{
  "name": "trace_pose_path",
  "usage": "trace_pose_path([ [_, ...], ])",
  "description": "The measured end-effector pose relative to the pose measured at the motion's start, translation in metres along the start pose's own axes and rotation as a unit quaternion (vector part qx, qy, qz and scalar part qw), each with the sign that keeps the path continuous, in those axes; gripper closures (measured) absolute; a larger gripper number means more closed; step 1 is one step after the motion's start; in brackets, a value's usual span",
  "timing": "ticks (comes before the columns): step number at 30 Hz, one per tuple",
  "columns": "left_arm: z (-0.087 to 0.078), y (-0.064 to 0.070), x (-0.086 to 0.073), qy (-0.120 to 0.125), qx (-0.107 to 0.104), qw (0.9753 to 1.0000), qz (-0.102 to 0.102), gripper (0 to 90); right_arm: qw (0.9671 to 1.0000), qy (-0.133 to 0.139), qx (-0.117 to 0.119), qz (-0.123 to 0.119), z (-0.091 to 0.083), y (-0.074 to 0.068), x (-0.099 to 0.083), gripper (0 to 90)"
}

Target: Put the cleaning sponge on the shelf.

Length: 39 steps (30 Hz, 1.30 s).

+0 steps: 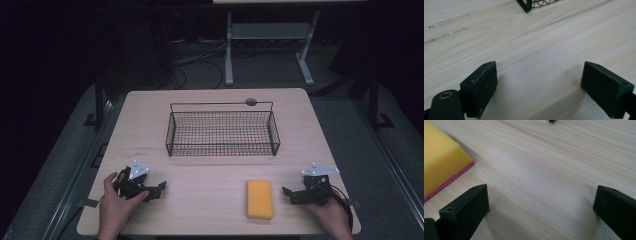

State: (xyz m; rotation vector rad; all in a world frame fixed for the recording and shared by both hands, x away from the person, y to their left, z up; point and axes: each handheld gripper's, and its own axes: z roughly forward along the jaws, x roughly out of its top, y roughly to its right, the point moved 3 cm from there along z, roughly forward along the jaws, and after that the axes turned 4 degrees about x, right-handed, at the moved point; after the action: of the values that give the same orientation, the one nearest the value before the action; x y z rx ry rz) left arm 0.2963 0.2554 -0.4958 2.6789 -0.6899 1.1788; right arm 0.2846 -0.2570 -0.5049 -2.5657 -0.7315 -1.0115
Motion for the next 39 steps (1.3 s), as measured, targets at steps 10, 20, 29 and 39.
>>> trace_pose_path([
  [10, 0.000, 0.000, 0.000, 0.000, 0.003, 1.0000, -0.003, 12.7, 0.9997, -0.024, 0.004, -0.002, -0.003, 0.001, 0.005, 8.3],
  [20, 0.000, 0.000, 0.000, 0.000, 0.003, 1.0000, -0.002, 12.7, 0.9995, -0.030, 0.011, -0.005, -0.011, 0.004, 0.005, 22.6],
  [29, 0.000, 0.000, 0.000, 0.000, 0.003, 1.0000, -0.002, 12.7, 0.9991, -0.038, 0.015, -0.001, -0.023, 0.006, 0.012, 42.9],
  [39, 0.000, 0.000, 0.000, 0.000, 0.004, 1.0000, -0.002, 12.7, 0.9973, -0.064, 0.026, -0.024, -0.031, 0.001, 0.020, 77.6],
])
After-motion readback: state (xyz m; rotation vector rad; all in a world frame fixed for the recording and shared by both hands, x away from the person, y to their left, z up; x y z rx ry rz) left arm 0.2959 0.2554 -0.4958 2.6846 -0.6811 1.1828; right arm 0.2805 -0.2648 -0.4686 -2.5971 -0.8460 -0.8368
